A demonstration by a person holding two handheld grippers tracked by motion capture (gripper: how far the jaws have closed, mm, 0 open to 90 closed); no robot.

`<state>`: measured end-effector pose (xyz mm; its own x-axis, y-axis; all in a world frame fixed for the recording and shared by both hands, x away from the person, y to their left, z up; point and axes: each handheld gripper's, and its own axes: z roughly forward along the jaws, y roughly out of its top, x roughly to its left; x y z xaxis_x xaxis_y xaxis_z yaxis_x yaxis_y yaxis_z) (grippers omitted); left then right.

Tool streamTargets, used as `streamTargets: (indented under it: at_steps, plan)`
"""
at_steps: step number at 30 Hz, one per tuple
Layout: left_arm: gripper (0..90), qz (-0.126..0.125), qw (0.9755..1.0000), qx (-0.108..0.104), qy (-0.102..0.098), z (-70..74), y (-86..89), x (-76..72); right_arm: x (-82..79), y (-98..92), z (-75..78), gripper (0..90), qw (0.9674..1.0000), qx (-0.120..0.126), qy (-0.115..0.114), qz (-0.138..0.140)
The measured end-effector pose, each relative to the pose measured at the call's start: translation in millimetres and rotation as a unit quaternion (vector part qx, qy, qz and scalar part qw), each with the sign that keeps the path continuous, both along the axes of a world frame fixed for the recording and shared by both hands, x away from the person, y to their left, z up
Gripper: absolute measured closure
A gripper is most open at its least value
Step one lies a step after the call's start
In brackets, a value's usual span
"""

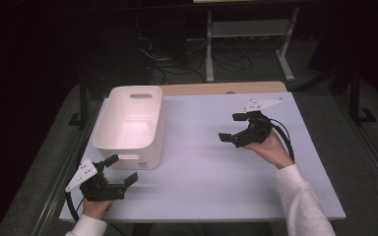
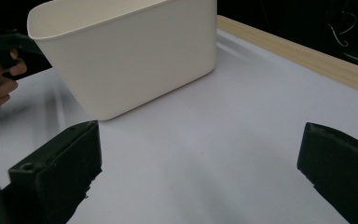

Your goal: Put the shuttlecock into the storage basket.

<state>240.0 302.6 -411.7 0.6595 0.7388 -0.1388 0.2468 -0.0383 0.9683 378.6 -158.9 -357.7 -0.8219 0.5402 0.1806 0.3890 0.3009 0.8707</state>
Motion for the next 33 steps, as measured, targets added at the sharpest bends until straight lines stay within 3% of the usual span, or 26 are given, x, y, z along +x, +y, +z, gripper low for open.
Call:
streamTargets:
  at_steps: [12, 21, 26, 33]
  plan:
    - [0.0, 0.001, 1.0000, 0.000, 0.002, 0.1, -0.3, -0.3, -6.8, -15.9, -11.8, 0.0, 0.9998, 0.004, 0.010, -0.017]
    - [0.0, 0.001, 1.0000, 0.001, 0.000, 0.7, 0.2, -1.0, -13.7, -26.7, -18.4, 0.0, 0.9996, 0.002, 0.008, -0.028]
    - [0.0, 0.001, 1.0000, 0.002, -0.002, 1.0, 0.6, -1.3, -20.2, -36.0, -25.2, 0.0, 0.9992, 0.007, -0.007, -0.040]
    - [0.0, 0.002, 1.0000, -0.004, -0.003, 1.0, -0.2, -1.6, -25.6, -43.7, -34.1, 0.0, 0.9986, 0.003, 0.001, -0.053]
